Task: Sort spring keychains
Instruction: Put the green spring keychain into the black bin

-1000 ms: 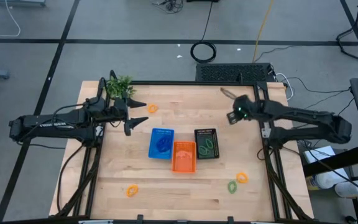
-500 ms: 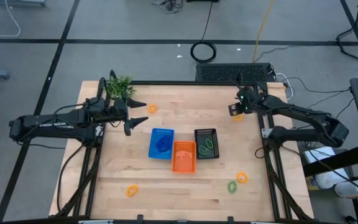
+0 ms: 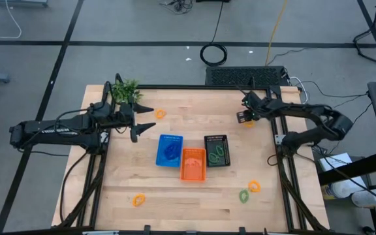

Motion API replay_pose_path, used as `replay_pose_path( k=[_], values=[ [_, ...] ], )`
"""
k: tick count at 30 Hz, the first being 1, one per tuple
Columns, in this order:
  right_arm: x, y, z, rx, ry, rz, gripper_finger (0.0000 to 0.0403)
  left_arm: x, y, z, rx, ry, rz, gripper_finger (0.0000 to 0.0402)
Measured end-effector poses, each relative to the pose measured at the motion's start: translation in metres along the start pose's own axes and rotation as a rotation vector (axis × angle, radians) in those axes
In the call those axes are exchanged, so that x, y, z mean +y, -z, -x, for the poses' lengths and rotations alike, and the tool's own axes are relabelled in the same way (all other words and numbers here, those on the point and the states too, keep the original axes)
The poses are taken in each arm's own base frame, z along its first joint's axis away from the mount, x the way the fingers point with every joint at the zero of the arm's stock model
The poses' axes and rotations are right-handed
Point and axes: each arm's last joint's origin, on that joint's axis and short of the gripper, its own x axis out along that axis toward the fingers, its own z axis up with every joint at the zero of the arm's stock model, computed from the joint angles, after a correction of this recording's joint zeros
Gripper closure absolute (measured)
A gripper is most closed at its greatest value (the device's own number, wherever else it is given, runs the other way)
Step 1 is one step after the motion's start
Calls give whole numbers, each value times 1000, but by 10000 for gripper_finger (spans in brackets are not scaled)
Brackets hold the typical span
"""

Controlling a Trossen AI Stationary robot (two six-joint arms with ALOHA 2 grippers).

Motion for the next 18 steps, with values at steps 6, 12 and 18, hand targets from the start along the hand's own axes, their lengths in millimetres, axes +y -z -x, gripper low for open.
replay_pose_path(
  k=[6,12,18],
  values=[
    [1,-1,-7,8,-2,6,273,0,0,0,0,0,0,94],
    [-1,-2,3,-27,-18,8,273,0,0,0,0,0,0,94],
    [-4,-3,15,-81,-9,-5,273,0,0,0,0,0,0,94]
  ],
)
